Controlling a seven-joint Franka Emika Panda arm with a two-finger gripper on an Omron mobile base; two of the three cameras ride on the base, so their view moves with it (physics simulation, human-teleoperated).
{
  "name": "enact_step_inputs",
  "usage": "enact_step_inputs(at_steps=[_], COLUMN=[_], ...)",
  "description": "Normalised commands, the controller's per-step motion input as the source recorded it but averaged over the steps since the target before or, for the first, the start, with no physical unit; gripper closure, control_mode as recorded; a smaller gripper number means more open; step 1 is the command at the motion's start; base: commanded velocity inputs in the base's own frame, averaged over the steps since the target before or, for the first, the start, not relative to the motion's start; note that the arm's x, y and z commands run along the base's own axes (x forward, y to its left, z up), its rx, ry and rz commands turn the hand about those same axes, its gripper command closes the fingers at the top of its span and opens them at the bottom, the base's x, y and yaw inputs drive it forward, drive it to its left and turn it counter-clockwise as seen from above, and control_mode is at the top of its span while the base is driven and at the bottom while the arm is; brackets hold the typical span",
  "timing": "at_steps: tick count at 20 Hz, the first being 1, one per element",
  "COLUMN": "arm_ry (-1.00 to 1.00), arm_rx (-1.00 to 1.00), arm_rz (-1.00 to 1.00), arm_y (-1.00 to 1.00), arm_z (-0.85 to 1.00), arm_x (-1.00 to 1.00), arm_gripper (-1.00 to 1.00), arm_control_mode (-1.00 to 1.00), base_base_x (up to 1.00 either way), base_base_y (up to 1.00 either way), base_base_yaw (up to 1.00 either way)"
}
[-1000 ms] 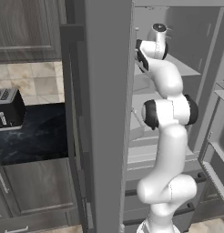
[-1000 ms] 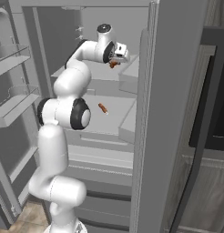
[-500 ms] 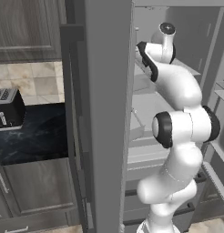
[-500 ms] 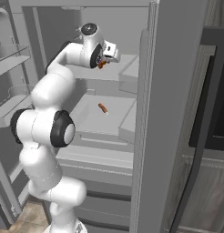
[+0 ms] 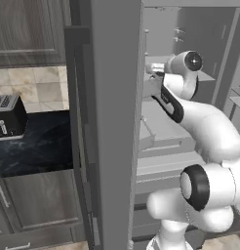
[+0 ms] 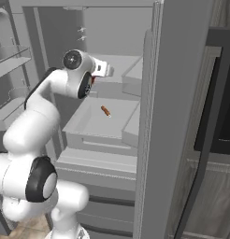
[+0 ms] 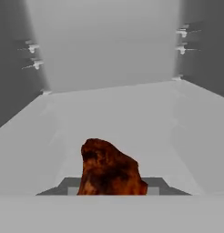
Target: Take the chicken drumstick from the fridge and place it on the digital scale on the counter by the fridge. Wait a few seconds for a reading, then move it to the plate on the dining counter.
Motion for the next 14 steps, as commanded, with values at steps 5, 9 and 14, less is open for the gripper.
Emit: enact_step_inputs(at_steps=[5,9,14], arm_ry=[-0.04,0.11,0.22], arm_rx=[0.0,0.0,0.0], arm_rz=[0.0,0.0,0.0], arm_y=[-0.08,0.0,0.0], arm_z=[0.44,0.06,-0.14], arm_x=[-1.0,-1.0,-0.9], arm_gripper=[1.0,1.0,1.0], arm_control_mode=[-1.0,-1.0,-1.0], base_base_x=[0.0,0.0,0.0], base_base_y=[0.0,0.0,0.0], base_base_yaw=[0.0,0.0,0.0])
